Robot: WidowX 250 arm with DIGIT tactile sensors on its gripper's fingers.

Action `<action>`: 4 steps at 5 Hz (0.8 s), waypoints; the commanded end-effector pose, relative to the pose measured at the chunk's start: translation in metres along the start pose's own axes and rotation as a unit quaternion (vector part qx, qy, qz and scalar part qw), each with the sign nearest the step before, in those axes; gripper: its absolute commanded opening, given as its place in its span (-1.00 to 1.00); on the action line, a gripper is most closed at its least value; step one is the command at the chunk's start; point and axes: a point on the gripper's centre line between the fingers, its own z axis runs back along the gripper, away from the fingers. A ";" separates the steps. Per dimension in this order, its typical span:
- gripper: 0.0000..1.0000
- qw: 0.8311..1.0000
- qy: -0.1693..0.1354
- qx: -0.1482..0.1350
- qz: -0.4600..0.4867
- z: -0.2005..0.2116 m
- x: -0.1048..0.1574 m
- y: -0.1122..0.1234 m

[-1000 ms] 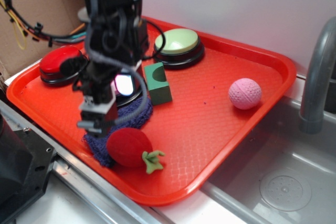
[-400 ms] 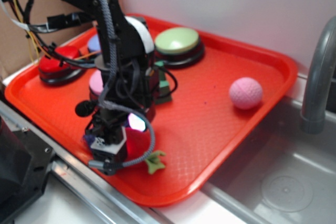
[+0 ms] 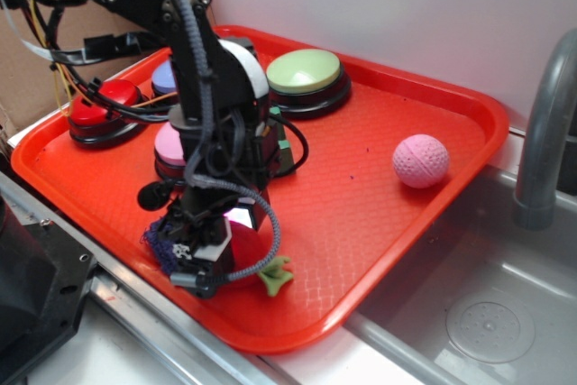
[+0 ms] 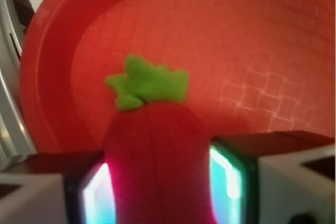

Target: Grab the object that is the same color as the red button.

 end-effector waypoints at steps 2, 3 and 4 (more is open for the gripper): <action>-1.00 0.994 0.004 0.004 0.107 0.031 0.006 0.002; -1.00 0.978 0.011 0.025 0.207 0.069 -0.002 0.012; -1.00 0.946 0.001 0.062 0.318 0.122 -0.015 0.024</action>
